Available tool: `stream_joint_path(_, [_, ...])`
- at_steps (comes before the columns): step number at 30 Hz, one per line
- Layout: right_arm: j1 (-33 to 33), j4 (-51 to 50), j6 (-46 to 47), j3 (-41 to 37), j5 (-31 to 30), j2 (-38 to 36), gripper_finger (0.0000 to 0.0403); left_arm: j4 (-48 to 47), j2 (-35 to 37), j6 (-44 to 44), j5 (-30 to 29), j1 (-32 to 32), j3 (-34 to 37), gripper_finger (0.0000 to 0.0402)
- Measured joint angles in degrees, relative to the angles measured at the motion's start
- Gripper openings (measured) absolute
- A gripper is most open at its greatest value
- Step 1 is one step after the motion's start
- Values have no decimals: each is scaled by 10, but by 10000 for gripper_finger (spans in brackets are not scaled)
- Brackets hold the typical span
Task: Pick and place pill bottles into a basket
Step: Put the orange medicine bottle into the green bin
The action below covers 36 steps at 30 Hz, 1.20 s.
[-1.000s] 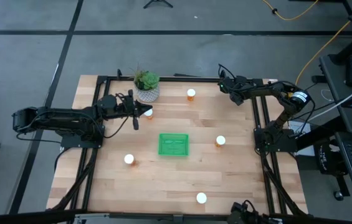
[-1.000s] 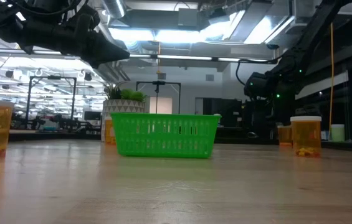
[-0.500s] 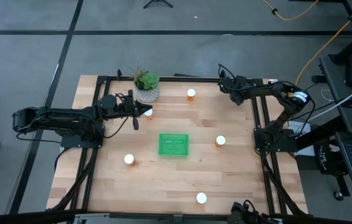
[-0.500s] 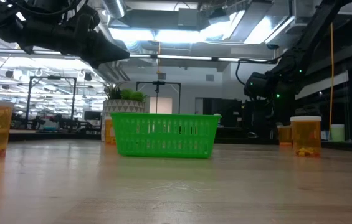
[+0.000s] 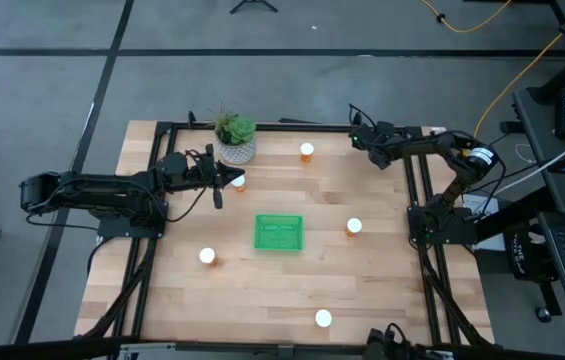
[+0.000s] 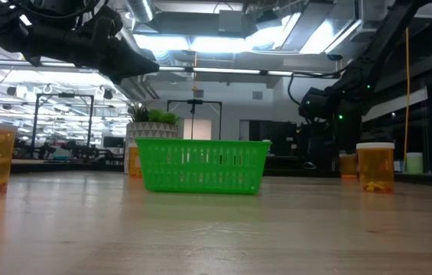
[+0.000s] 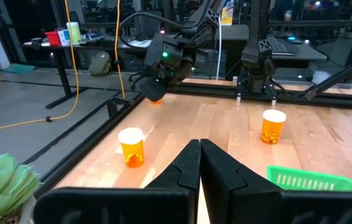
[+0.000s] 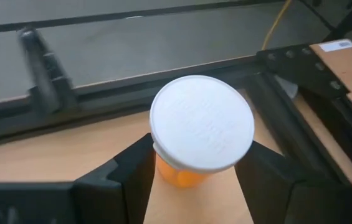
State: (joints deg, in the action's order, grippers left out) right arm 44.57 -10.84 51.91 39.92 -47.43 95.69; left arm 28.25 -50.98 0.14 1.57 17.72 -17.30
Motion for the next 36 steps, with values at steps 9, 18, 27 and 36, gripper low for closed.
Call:
stream_joint_path(9, [-47, 0, -12, 0, 1, 0, 206, -3, 0, 0, 0, 0, 0, 6])
stream_joint_path(18, [-116, -5, -15, -1, 20, -18, 206, -11, 0, 0, 0, 0, 0, 6])
stream_joint_path(27, [-182, -10, -56, -1, 16, -109, 206, -11, 0, -5, 0, 0, 0, 6])
stream_joint_path(36, [-272, -8, -184, -1, 104, -188, 206, -11, 0, -25, 0, 0, 0, 6])
